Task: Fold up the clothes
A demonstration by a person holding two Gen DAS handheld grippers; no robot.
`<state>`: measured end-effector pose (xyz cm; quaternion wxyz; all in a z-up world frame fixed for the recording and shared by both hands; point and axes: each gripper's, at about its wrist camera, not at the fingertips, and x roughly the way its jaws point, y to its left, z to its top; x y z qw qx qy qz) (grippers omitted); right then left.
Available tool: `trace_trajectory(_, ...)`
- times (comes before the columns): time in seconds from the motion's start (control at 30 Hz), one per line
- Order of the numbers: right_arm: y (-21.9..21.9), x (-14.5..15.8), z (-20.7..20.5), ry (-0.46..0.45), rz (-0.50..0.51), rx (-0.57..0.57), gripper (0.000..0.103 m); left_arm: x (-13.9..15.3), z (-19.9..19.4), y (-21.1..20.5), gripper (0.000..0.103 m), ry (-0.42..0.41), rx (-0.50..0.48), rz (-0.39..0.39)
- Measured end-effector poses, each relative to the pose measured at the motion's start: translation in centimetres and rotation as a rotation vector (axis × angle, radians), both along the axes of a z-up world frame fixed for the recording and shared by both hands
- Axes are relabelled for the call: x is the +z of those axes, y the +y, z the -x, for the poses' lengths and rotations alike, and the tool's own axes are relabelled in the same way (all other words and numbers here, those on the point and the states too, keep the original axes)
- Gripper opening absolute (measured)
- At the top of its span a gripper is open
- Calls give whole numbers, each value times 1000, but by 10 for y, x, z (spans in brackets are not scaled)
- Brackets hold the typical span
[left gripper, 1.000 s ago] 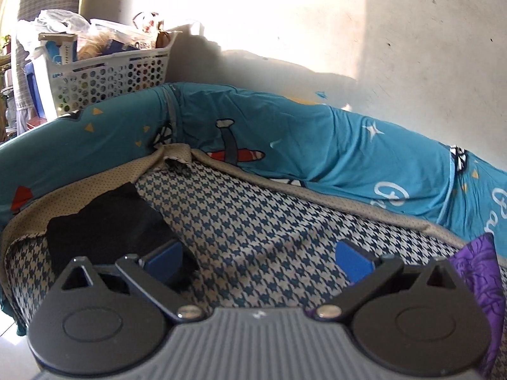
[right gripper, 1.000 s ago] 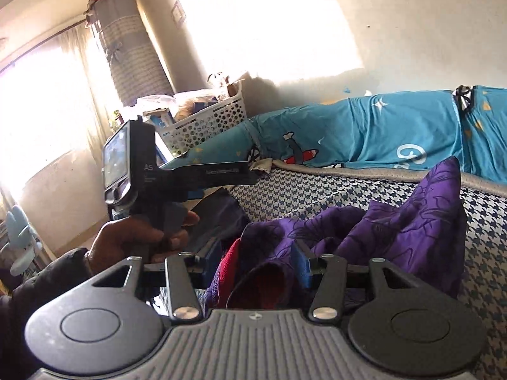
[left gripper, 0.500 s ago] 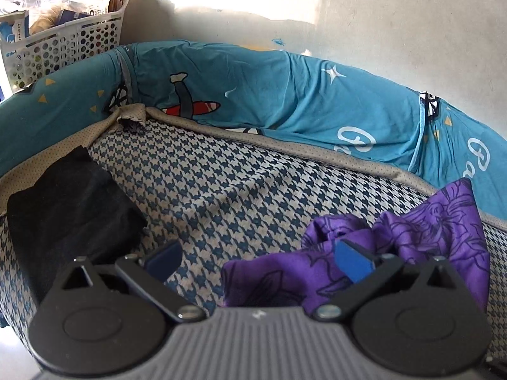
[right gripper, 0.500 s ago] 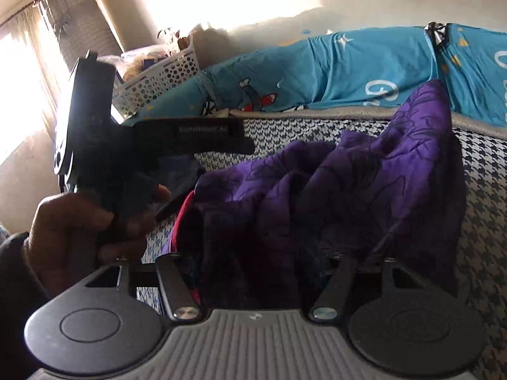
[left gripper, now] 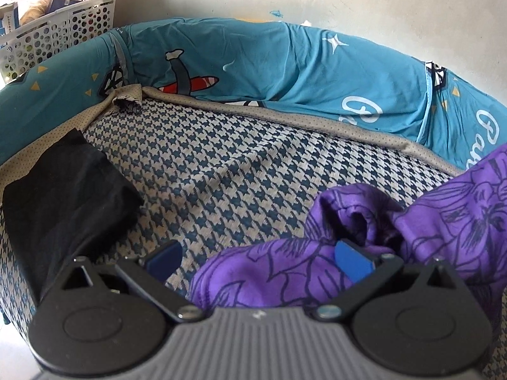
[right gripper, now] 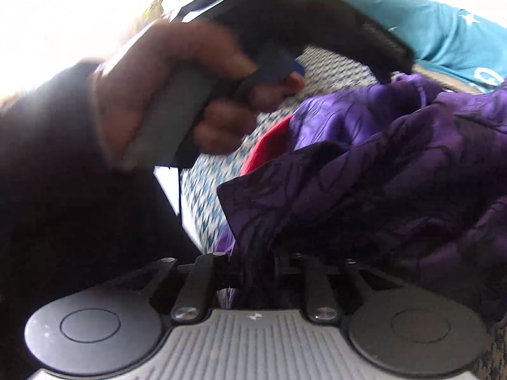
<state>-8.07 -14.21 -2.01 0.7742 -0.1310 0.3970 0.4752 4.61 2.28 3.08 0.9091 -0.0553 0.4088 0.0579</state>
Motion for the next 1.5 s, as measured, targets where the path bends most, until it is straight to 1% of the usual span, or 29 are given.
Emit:
trace_trajectory(0.03, 0, 0, 2, -19, 26, 12, 24, -4, -2, 0, 103, 18, -2, 1)
trace_trajectory(0.07, -2, 3, 3, -40, 38, 16, 29, -9, -3, -1, 103, 35, -2, -3)
trace_trajectory(0.1, -6, 7, 3, -55, 30, 15, 30, -13, -4, -2, 103, 52, 0, -9)
trace_trajectory(0.13, -11, 13, 2, -62, 8, 8, 31, -18, -5, -3, 103, 70, 2, -15)
trace_trajectory(0.17, -18, 18, 0, -72, -13, -5, 34, -21, -6, -3, 103, 83, 4, -15)
trace_trajectory(0.2, -25, 25, -3, -88, -34, -32, 40, -24, -6, -3, 103, 93, 3, -10)
trace_trajectory(0.27, -40, 37, -10, -120, -72, -94, 45, -27, -6, -1, 103, 108, 0, -1)
trace_trajectory(0.33, -55, 45, -19, -137, -106, -167, 46, -28, -4, 0, 103, 109, 0, 3)
trace_trajectory(0.43, -71, 51, -38, -144, -134, -336, 51, -30, -1, 0, 103, 112, -11, -9)
trace_trajectory(0.47, -76, 52, -45, -143, -140, -394, 55, -31, 0, -1, 103, 114, -18, -21)
trace_trajectory(0.5, -81, 51, -55, -136, -140, -455, 56, -31, 1, -2, 103, 115, -26, -32)
trace_trajectory(0.57, -90, 50, -73, -117, -140, -576, 56, -32, 3, -4, 103, 113, -34, -45)
trace_trajectory(0.6, -96, 49, -81, -90, -149, -624, 56, -33, 3, -4, 103, 112, -37, -47)
trace_trajectory(0.67, -113, 49, -92, -23, -198, -688, 56, -33, 3, -2, 103, 116, -37, -41)
trace_trajectory(0.73, -130, 55, -95, -14, -244, -755, 58, -34, 2, 0, 103, 121, -35, -33)
trace_trajectory(0.8, -146, 60, -97, -15, -273, -805, 69, -35, 2, 1, 103, 125, -33, -29)
trace_trajectory(0.83, -157, 63, -95, -14, -273, -820, 73, -35, 3, 1, 103, 123, -34, -30)
trace_trajectory(0.87, -162, 64, -95, -2, -268, -832, 80, -35, 3, 1, 103, 121, -36, -33)
trace_trajectory(0.9, -166, 60, -98, 19, -263, -848, 81, -34, 3, 0, 103, 118, -37, -36)
trace_trajectory(0.97, -172, 47, -102, 77, -253, -887, 81, -34, 4, 0, 103, 116, -39, -38)
trace_trajectory(1.03, -173, 36, -104, 117, -211, -893, 81, -34, 4, 0, 103, 117, -37, -36)
trace_trajectory(1.07, -173, 31, -103, 120, -182, -893, 81, -34, 4, 1, 103, 117, -36, -34)
trace_trajectory(1.13, -169, 25, -99, 80, -111, -879, 81, -34, 4, 1, 103, 116, -35, -33)
trace_trajectory(1.2, -166, 22, -97, 57, -67, -866, 81, -33, 5, 2, 103, 113, -38, -33)
trace_trajectory(1.33, -169, 13, -99, 87, -55, -863, 81, -34, 4, 3, 103, 115, -41, -23)
trace_trajectory(1.43, -165, 3, -100, 119, -27, -831, 81, -34, 4, 4, 103, 116, -42, -21)
trace_trajectory(1.5, -162, -8, -103, 145, -15, -835, 84, -34, 4, 4, 103, 115, -43, -23)
